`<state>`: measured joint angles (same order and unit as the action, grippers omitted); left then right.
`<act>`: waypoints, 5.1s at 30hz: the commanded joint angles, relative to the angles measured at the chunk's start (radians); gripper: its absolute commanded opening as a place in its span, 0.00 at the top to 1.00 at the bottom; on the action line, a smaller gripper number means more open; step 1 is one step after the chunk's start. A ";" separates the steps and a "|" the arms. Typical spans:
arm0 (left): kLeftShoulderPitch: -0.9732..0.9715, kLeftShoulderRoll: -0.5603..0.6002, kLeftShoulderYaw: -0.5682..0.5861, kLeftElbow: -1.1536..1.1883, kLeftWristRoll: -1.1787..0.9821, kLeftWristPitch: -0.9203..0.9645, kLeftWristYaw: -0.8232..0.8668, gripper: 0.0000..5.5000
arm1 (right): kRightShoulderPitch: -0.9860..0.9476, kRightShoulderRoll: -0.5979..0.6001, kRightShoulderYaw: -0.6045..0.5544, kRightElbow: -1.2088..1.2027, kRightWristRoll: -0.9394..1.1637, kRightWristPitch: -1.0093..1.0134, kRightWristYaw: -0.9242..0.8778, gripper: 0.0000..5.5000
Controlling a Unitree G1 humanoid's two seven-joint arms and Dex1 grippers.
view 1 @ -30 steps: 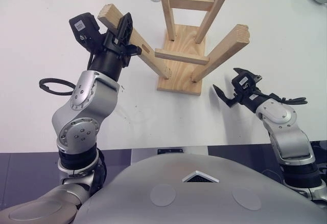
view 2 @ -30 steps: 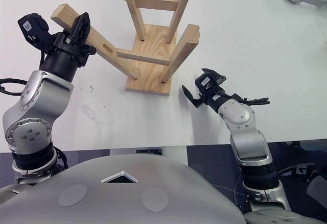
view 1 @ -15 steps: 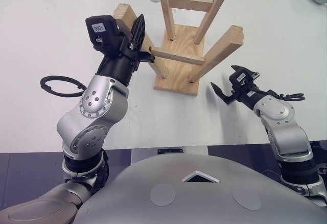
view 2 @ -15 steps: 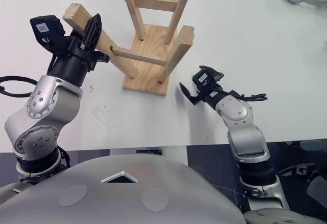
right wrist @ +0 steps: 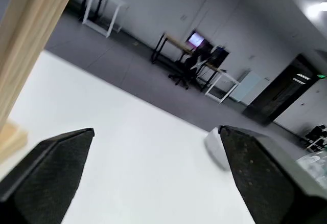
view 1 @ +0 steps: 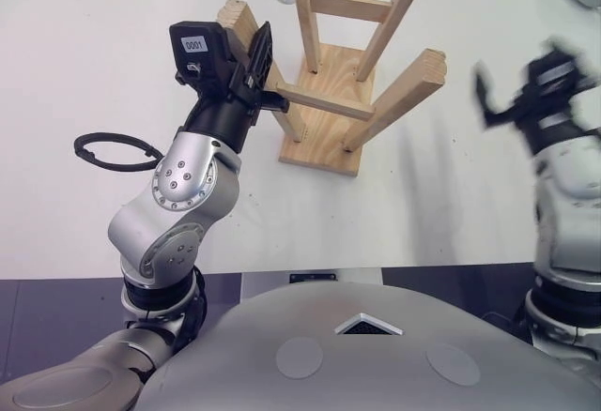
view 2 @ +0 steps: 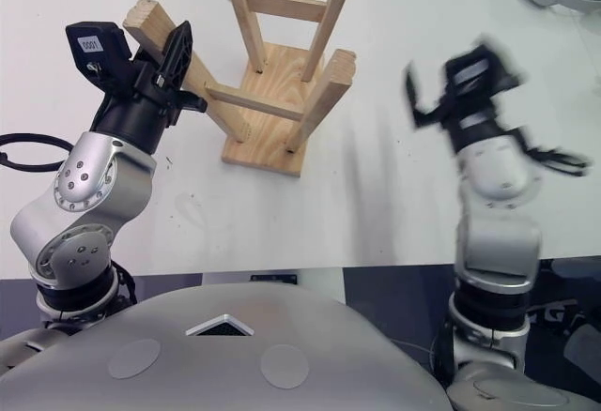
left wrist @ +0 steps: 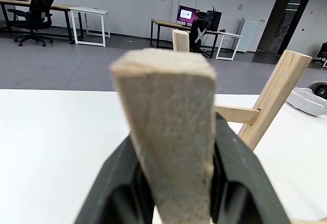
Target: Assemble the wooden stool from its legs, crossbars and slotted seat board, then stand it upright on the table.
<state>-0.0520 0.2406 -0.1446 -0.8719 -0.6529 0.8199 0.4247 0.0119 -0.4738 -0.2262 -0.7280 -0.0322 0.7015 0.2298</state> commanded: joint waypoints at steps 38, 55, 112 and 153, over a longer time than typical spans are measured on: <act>0.002 -0.284 -0.147 0.230 0.566 -0.138 -0.049 0.81 | -0.803 -0.082 1.036 0.113 -0.121 0.325 0.204 0.17; 0.045 -0.308 -0.122 0.233 0.615 -0.074 -0.054 0.81 | -0.769 -0.069 0.945 0.047 -0.188 0.275 0.222 0.17; -0.539 -0.081 0.317 0.406 0.177 0.082 -0.472 0.31 | -0.612 0.385 0.247 0.092 0.164 0.323 -0.029 0.17; -0.336 -0.229 0.128 0.072 0.238 -0.043 -0.397 0.99 | -0.512 0.251 0.120 0.085 0.077 0.076 -0.158 0.17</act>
<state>-0.3141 -0.0136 -0.0939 -0.7440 -0.3455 0.7768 0.0681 -0.5217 -0.2283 -0.0881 -0.6426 0.0370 0.7861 0.0764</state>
